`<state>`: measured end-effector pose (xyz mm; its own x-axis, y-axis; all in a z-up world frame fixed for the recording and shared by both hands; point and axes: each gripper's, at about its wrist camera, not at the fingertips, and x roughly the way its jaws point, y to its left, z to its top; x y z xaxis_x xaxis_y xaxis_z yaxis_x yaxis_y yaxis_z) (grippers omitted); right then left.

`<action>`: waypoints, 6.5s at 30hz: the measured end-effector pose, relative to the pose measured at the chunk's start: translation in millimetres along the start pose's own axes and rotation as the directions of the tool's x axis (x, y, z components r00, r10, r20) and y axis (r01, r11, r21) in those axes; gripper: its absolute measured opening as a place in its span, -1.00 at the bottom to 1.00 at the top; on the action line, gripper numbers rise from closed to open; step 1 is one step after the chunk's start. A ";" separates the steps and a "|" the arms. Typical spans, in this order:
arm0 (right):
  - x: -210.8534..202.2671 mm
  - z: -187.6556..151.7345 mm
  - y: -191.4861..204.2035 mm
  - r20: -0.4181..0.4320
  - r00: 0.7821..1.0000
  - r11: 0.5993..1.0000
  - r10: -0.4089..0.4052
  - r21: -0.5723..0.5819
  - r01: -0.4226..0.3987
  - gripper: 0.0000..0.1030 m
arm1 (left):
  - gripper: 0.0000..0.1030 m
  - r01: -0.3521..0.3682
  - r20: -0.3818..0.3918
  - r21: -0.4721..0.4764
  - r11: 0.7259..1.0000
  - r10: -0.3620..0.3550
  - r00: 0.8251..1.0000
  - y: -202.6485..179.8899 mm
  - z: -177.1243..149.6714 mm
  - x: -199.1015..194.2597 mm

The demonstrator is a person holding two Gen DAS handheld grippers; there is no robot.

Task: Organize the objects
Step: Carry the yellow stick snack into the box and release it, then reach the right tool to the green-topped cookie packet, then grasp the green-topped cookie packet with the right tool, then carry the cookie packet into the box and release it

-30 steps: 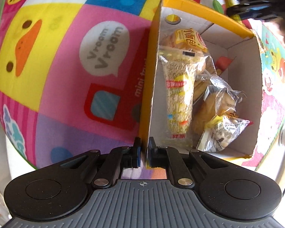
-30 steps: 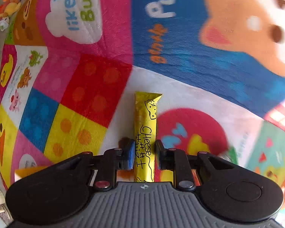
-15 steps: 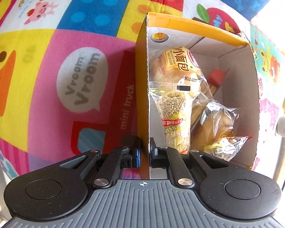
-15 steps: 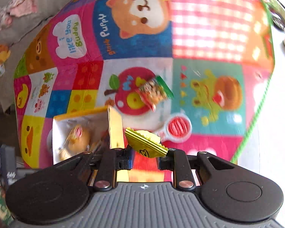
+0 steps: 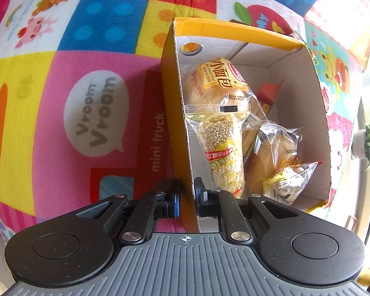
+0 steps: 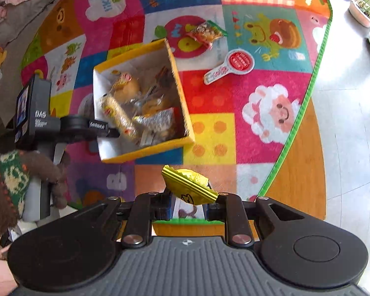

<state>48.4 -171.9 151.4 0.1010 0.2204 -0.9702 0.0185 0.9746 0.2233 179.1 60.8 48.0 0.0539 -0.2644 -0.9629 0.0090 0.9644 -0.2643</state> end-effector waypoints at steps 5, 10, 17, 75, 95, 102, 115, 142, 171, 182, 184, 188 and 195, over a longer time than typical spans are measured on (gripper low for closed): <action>1.4 -18.8 25.6 -0.032 0.999 0.999 -0.006 -0.040 0.004 -0.59 | -0.72 0.018 0.015 -0.003 1.000 -0.018 1.000 2.2 -2.1 0.0; -12.0 -9.4 43.3 0.004 1.000 0.999 0.017 -0.044 -0.017 -0.59 | -0.70 0.037 0.027 -0.010 0.999 -0.037 0.999 8.3 -7.5 -3.6; -15.1 31.1 74.1 0.036 0.999 0.994 0.016 -0.105 -0.012 -0.59 | -0.69 0.055 0.023 -0.029 0.998 -0.055 0.998 16.1 -9.2 -7.0; 120.9 209.4 86.9 -0.083 0.970 0.970 0.227 -0.074 -0.233 -0.20 | -0.68 0.036 0.010 -0.233 0.972 -0.035 0.999 31.9 -19.1 -9.4; 103.4 192.0 42.0 -0.018 0.981 0.977 0.196 -0.084 -0.196 -0.43 | -0.70 0.007 -0.018 -0.306 0.952 -0.013 1.000 32.0 -12.0 -8.7; 79.6 200.0 -69.3 0.111 0.991 0.983 0.069 0.160 -0.086 -0.19 | -0.73 -0.025 -0.008 -0.256 0.966 0.024 1.000 23.8 8.1 -11.3; 163.0 304.7 -78.6 -0.037 0.991 0.968 0.129 0.222 -0.118 0.32 | -0.74 -0.032 0.000 -0.339 0.940 0.034 0.999 21.4 -5.1 -13.1; 166.8 275.9 -135.6 0.055 0.975 0.723 0.215 0.662 -0.197 0.79 | -0.73 -0.002 0.055 -0.372 0.928 0.025 0.998 22.4 -22.6 -25.9; 20.5 159.5 -69.9 0.014 0.996 0.970 0.086 0.228 -0.087 0.02 | -0.73 0.011 -0.072 -0.246 0.969 -0.030 0.997 22.2 -2.8 -9.6; -16.7 71.8 1.8 -0.014 0.999 0.991 0.032 0.128 -0.030 0.02 | -0.69 0.071 -0.042 -0.151 0.986 -0.078 0.996 15.8 9.8 -4.8; -17.5 57.2 15.3 -0.023 0.998 0.990 0.050 0.131 -0.047 0.02 | -0.68 0.079 -0.041 -0.146 0.986 -0.086 0.995 16.9 9.8 -4.4; -16.7 33.1 38.5 -0.035 0.999 0.994 0.041 0.105 -0.037 0.02 | -0.68 0.092 -0.036 -0.116 0.989 -0.097 0.995 17.9 8.0 -7.3; -24.6 3.4 56.7 0.011 0.999 0.990 0.039 0.137 -0.040 0.02 | -0.66 0.119 -0.031 -0.070 0.990 -0.121 0.992 20.4 1.3 -11.9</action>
<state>50.4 -122.2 188.2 0.1123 0.2581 -0.9596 0.1504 0.9501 0.2732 180.0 83.5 54.1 0.0219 -0.3791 -0.9251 -0.0549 0.9235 -0.3797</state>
